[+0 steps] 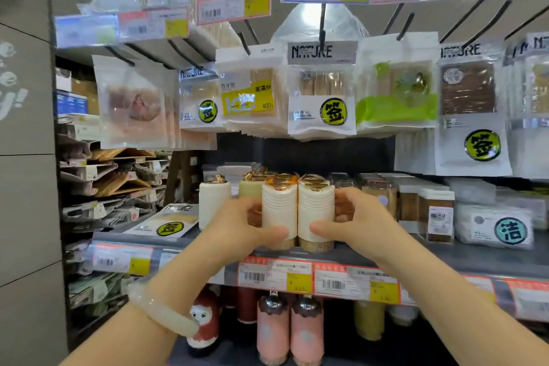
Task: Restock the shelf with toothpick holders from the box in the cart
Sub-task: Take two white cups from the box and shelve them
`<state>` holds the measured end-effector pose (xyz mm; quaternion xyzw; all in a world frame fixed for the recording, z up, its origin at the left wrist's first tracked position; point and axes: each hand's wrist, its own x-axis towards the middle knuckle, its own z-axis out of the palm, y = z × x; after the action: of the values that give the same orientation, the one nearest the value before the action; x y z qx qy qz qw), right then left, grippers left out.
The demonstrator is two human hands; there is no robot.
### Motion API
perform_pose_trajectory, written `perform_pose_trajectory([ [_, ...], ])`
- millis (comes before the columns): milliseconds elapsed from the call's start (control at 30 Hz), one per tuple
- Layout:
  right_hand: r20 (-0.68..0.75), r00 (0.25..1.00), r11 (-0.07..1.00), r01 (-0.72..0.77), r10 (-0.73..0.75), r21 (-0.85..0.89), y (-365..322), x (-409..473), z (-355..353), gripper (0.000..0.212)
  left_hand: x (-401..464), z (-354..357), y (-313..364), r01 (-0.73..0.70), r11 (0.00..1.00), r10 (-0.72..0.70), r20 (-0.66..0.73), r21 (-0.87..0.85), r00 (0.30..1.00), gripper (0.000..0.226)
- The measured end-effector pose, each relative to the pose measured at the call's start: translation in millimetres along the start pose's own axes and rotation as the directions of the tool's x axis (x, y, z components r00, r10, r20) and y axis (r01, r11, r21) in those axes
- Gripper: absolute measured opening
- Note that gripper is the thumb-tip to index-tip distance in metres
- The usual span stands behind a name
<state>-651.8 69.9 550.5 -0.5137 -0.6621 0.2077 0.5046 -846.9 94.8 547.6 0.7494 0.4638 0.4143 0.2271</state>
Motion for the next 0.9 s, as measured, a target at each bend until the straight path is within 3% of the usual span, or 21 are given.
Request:
perform_pose_trajectory([
  [467, -0.028, 1.0, 0.989, -0.007, 0.003, -0.15, -1.1, -4.3, 1.9, 0.057, 0.8, 2.5, -4.1, -0.01, 0.998, 0.008, 0.04, 0.054, 0.999, 0.059],
  [567, -0.056, 0.998, 0.98, 0.004, -0.016, -0.201, -0.7, -11.5, 1.7, 0.065, -9.7, 10.2, 0.8, -0.016, 0.984, 0.037, -0.118, 0.176, 0.992, 0.062],
  [667, -0.149, 0.986, 0.954, 0.024, -0.072, -0.3, -2.6, -24.7, -3.3, 0.071, -26.7, 22.6, 12.9, -0.1, 0.863, 0.299, -0.343, 0.494, 0.891, 0.074],
  [733, -0.183, 0.967, 0.911, 0.09, -0.177, -0.403, -4.2, -37.6, -7.8, 0.065, -35.6, 35.0, 20.0, -0.27, 0.75, 0.527, -0.298, 0.604, 0.796, 0.071],
  [800, -0.166, 0.937, 0.816, 0.169, -0.307, -0.552, -4.9, -54.2, -11.1, 0.054, -43.0, 53.1, 24.3, -0.419, 0.66, 0.663, -0.221, 0.624, 0.715, 0.059],
  [900, -0.101, 0.914, 0.682, 0.216, -0.392, -0.699, 3.9, -88.0, -15.9, 0.042, -58.0, 80.6, 29.4, -0.557, 0.63, 0.7, -0.084, 0.541, 0.709, 0.038],
])
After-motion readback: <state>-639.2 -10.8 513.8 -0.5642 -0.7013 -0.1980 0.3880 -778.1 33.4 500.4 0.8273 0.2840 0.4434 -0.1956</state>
